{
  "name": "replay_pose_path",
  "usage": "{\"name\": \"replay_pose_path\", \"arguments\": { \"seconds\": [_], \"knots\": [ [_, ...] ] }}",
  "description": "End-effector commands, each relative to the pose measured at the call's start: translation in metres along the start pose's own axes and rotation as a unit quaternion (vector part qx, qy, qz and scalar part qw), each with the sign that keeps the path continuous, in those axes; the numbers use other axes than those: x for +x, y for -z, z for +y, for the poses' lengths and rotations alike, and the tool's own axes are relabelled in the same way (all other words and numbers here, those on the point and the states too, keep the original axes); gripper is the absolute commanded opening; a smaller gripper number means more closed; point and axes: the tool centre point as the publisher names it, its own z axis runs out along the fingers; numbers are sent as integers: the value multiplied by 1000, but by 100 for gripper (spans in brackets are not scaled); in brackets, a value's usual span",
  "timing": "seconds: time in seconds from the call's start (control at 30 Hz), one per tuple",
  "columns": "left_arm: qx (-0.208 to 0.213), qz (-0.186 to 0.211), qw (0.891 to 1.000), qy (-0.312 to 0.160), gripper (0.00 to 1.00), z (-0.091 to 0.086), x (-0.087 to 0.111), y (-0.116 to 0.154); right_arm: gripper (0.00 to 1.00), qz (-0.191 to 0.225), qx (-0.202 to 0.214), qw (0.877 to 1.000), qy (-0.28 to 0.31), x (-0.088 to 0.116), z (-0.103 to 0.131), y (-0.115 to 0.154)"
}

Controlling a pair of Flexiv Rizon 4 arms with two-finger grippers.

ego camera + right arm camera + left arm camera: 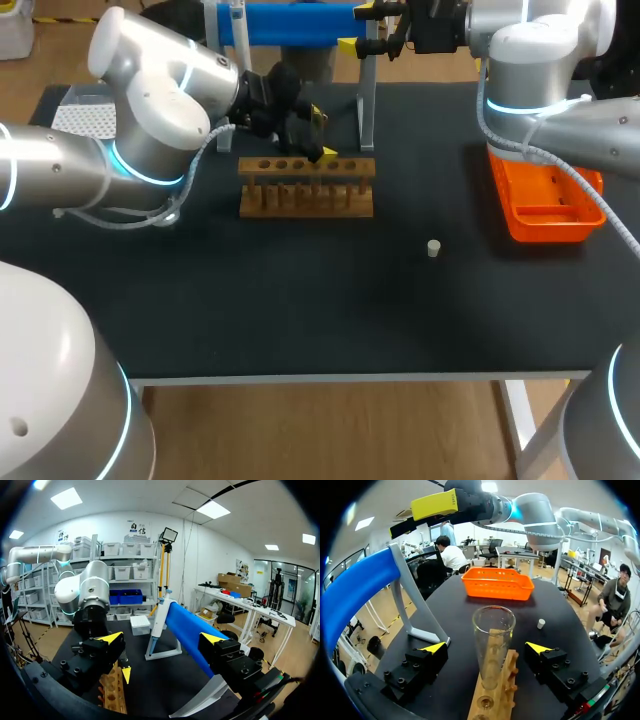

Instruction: Invert the test tube, pick up the pipette, mount the tip to pipette, aspirate from beaker and dispense into the tube, eject the tip, return the pipette, and cap with the stopper.

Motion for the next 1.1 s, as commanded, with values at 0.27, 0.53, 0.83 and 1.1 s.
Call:
{"name": "replay_pose_path", "arguments": {
  "seconds": [0.27, 0.53, 0.83, 1.1],
  "knots": [
    [0, 2, 1000, 0, 100, 1, -2, -1, 100, 1, 1, 1000, 0, 0, 0, 1],
    [0, 2, 1000, 0, 100, 1, -2, -1, 100, -8, 17, 1000, 7, 20, -11, 56],
    [0, 2, 1000, 0, 100, 1, -2, -1, 100, -26, 22, 999, -14, 53, -40, 154],
    [0, 2, 1000, 0, 100, 1, -2, -1, 100, -39, 31, 998, -25, 93, -82, 212]
  ]
}}
